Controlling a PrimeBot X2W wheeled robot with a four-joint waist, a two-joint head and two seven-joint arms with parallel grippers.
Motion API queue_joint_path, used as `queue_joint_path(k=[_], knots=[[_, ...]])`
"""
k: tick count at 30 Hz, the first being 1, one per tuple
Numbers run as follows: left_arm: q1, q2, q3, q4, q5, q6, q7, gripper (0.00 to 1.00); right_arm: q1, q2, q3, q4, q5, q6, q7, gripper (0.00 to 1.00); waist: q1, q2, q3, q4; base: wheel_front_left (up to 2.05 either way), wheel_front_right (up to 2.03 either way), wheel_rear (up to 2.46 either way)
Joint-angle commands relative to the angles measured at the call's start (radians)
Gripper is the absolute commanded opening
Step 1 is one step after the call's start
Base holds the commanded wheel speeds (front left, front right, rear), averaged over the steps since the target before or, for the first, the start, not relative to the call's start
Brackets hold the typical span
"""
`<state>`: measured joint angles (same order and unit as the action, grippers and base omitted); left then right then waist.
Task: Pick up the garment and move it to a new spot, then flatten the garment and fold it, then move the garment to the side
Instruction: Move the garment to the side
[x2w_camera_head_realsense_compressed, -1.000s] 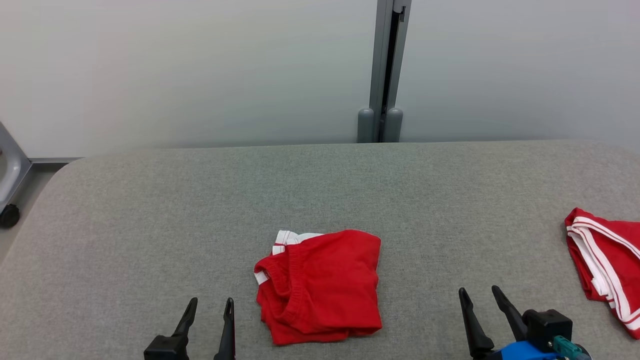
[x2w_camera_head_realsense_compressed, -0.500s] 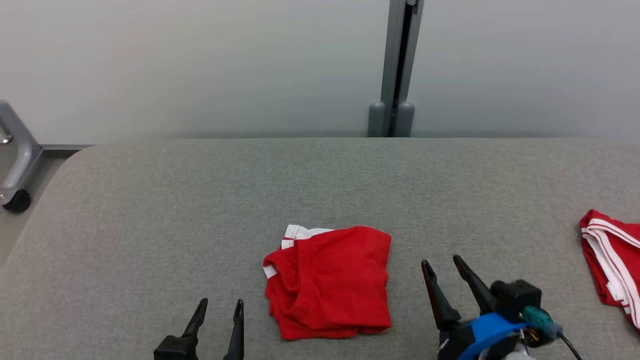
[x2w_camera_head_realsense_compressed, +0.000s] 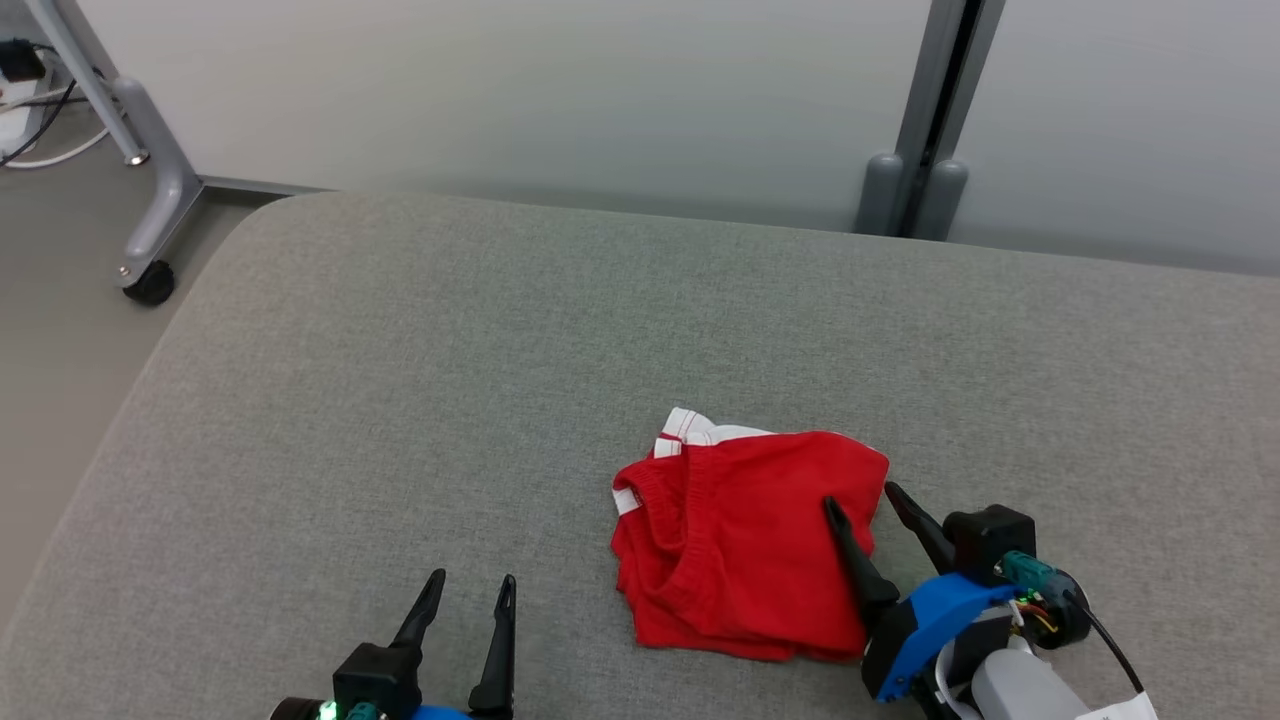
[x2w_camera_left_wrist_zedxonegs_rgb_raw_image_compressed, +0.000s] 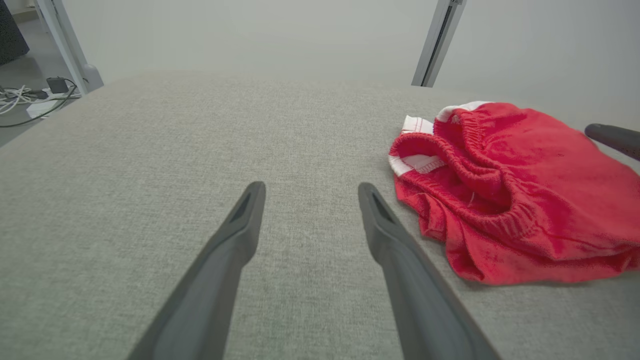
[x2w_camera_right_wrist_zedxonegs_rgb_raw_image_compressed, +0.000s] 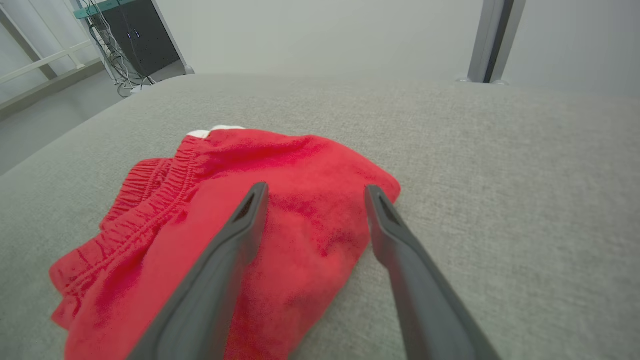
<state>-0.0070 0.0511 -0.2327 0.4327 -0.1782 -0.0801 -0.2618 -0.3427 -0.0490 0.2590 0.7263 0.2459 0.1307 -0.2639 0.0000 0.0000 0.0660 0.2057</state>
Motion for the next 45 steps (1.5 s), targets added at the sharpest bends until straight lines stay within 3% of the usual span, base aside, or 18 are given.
queue_joint_path(k=[1,8,9,11,12,13,20,35,45], knots=[[-0.022,0.0,0.0,0.0,-0.008,-0.003,-0.004,1.0,-0.015,-0.004,-0.02,0.033,-0.015,0.0,0.0,1.0,0.0,0.0,0.026,0.026,0.0,0.0,0.0],[-0.034,0.0,-0.009,-0.001,-0.013,-0.004,-0.004,1.0,-0.01,-0.003,-0.049,0.165,-0.064,0.0,0.002,1.0,0.0,0.0,0.054,0.038,0.0,0.0,0.0],[-0.037,0.0,-0.009,0.0,-0.013,-0.005,-0.004,1.0,-0.011,-0.003,-0.043,0.183,-0.06,0.0,0.002,0.85,0.0,0.0,0.056,0.037,0.0,0.0,0.0],[-0.043,0.0,-0.011,0.003,-0.014,-0.005,-0.004,1.0,-0.014,-0.003,-0.029,0.212,-0.044,0.0,0.005,0.4,0.0,0.0,0.058,0.037,0.0,0.0,0.0],[-0.045,0.0,-0.012,0.004,-0.015,-0.005,-0.004,1.0,-0.02,-0.003,-0.023,0.217,-0.04,0.0,0.005,0.04,0.0,0.0,0.059,0.036,0.0,0.0,0.0],[-0.048,0.0,-0.015,0.005,-0.014,-0.007,-0.004,1.0,-0.025,-0.003,-0.02,0.216,-0.034,0.0,0.005,0.0,0.0,0.0,0.06,0.035,0.0,0.0,0.0],[-0.05,-0.001,-0.013,-0.001,-0.004,-0.014,-0.004,1.0,-0.022,-0.005,-0.04,0.139,-0.033,0.0,0.0,0.0,0.0,0.0,0.033,-0.033,0.0,0.0,0.0],[-0.088,0.0,-0.091,-0.025,-0.044,-0.027,-0.004,1.0,0.03,-0.004,-0.042,0.068,-0.055,0.0,0.0,0.0,0.0,0.0,0.003,-0.455,0.0,0.0,0.0],[-0.12,0.0,-0.155,-0.034,-0.044,-0.03,-0.004,1.0,0.039,-0.003,-0.009,0.041,-0.03,0.0,0.0,0.0,0.0,0.0,0.02,-0.641,0.0,0.0,0.0]])
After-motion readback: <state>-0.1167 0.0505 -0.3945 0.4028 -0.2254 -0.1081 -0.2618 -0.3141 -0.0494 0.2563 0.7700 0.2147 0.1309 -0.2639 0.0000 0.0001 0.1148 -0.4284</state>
